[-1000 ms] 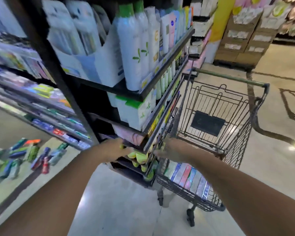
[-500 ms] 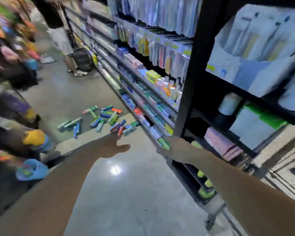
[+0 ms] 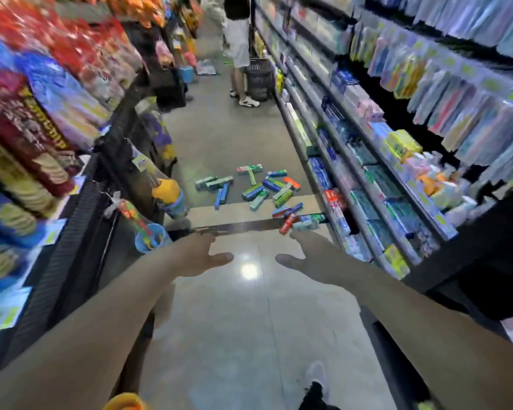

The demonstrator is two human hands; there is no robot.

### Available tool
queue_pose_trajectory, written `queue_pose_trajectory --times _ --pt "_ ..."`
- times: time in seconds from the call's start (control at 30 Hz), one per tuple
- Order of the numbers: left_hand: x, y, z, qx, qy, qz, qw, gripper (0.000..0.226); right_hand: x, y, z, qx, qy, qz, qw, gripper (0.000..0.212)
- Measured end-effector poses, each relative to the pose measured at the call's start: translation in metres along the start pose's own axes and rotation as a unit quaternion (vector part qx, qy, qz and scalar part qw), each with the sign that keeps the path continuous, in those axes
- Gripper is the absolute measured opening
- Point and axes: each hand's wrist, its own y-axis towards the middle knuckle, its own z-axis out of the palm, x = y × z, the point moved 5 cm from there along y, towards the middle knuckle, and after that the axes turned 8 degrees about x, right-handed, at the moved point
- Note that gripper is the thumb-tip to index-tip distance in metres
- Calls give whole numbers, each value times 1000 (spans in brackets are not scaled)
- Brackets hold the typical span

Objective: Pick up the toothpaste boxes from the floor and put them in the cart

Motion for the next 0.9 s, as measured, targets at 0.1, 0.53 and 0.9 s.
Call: queue_pose_trajectory --times 0.1,0.53,0.9 --pt "-5 26 -16 -5 -5 -2 1000 78 -1 37 -23 0 -8 -21 1000 81" --pt "-22 166 -123 -6 -78 -64 995 74 -52 201 -151 37 -78 -72 994 110" --pt "63 291 -179 16 -129 -78 989 133 -8 357 -198 93 -122 -102 983 99"
